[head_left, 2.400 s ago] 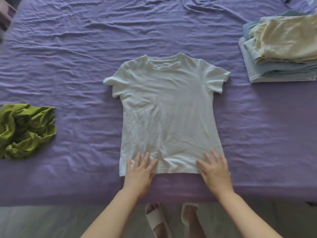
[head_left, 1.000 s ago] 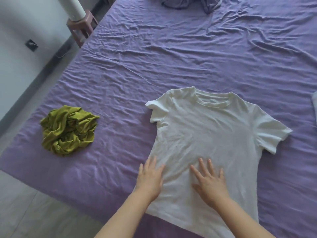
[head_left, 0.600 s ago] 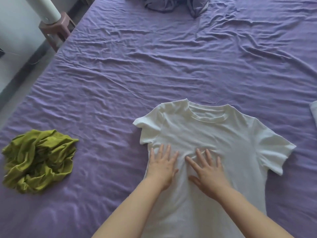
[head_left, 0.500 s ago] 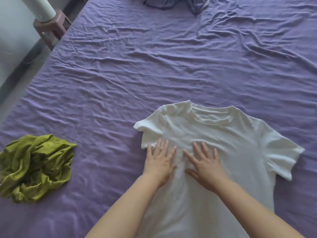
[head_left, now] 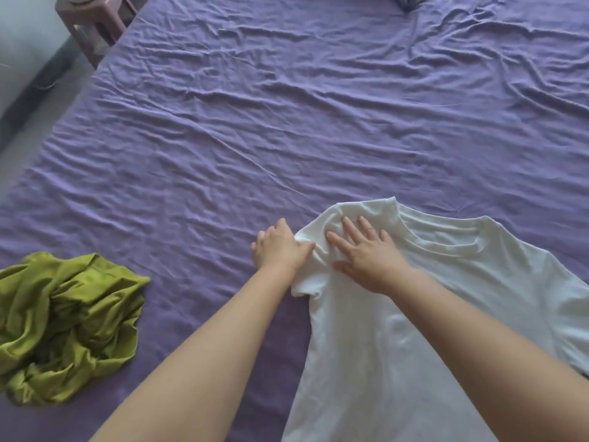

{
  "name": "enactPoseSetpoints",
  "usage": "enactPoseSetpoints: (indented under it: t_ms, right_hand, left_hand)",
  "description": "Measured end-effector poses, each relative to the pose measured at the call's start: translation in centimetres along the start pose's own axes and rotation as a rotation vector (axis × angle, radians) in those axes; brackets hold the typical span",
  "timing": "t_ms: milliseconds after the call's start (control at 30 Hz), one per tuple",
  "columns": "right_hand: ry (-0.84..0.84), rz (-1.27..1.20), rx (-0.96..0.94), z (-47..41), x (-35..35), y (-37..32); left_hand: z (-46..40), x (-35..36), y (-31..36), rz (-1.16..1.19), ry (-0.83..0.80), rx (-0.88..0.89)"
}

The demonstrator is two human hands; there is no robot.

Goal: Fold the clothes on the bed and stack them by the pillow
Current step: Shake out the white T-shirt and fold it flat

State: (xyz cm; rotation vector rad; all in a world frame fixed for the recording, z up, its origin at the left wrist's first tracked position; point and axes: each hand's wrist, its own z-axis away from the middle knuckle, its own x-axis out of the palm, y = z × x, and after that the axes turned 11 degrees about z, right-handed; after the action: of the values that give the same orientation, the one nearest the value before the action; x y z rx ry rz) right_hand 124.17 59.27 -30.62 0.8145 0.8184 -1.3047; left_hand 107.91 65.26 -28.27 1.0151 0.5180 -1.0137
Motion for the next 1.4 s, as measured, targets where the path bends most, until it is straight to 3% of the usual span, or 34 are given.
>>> enactPoseSetpoints:
  t_ms: [100, 233, 467, 533, 600, 733, 800, 867, 967, 1033, 1200, 1300, 1400]
  right_hand:
    - [0.121, -0.007, 0.062, 0.3, 0.0, 0.0]
    - [0.075, -0.04, 0.093, -0.6, 0.2, -0.1]
    - [0.116, -0.183, 0.087, 1.5, 1.4, -0.6]
    - [0.065, -0.154, 0.074, 2.2, 2.1, -1.2]
    - [0.066, -0.163, 0.091, 2.0, 2.3, -1.5]
    - [0.214, -0.444, 0.154, 3.7, 1.8, -0.7]
    - [0.283, -0.541, 0.242, 5.6, 2.0, 0.1]
    - [0.305, -0.554, 0.312, 7.7, 2.6, 0.9]
    - [0.288, -0.53, 0.349, 10.3, 4.0, 1.9]
    - [0.28, -0.493, 0.351, 11.4, 4.8, 2.1]
    - [0.29, -0.415, 0.339, 12.4, 6.1, 1.8]
    - [0.33, -0.348, 0.326, 12.6, 6.7, 1.8]
    - [0.251, -0.307, 0.29, 12.8, 7.3, 2.1]
  left_hand:
    - [-0.3, -0.5, -0.3, 0.27, -0.12, -0.135]
    - [-0.2, -0.8, -0.8, 0.619, -0.106, 0.002]
    - [0.6, -0.4, -0.8, 0.522, 0.033, 0.211]
    - [0.9, -0.5, -0.4, 0.634, -0.018, 0.119]
    - [1.4, -0.6, 0.1, 0.887, -0.133, -0.052]
    - [2.3, 0.0, 2.0, 1.216, -0.363, -0.153]
    - [3.0, 1.0, 3.0, 1.164, -0.443, -0.128]
    - [3.6, 2.1, 3.4, 1.004, -0.413, 0.001]
    - [3.1, 2.5, 3.1, 0.683, -0.121, 0.239]
    - [2.3, 2.1, 2.3, 0.422, -0.015, 0.28]
    - [2.1, 2.7, 2.0, 0.121, -0.156, 0.455]
    - [2.3, 3.9, 2.3, -0.062, -0.133, 0.642]
    - [2.2, 5.5, 1.8, -0.173, -0.133, 0.683]
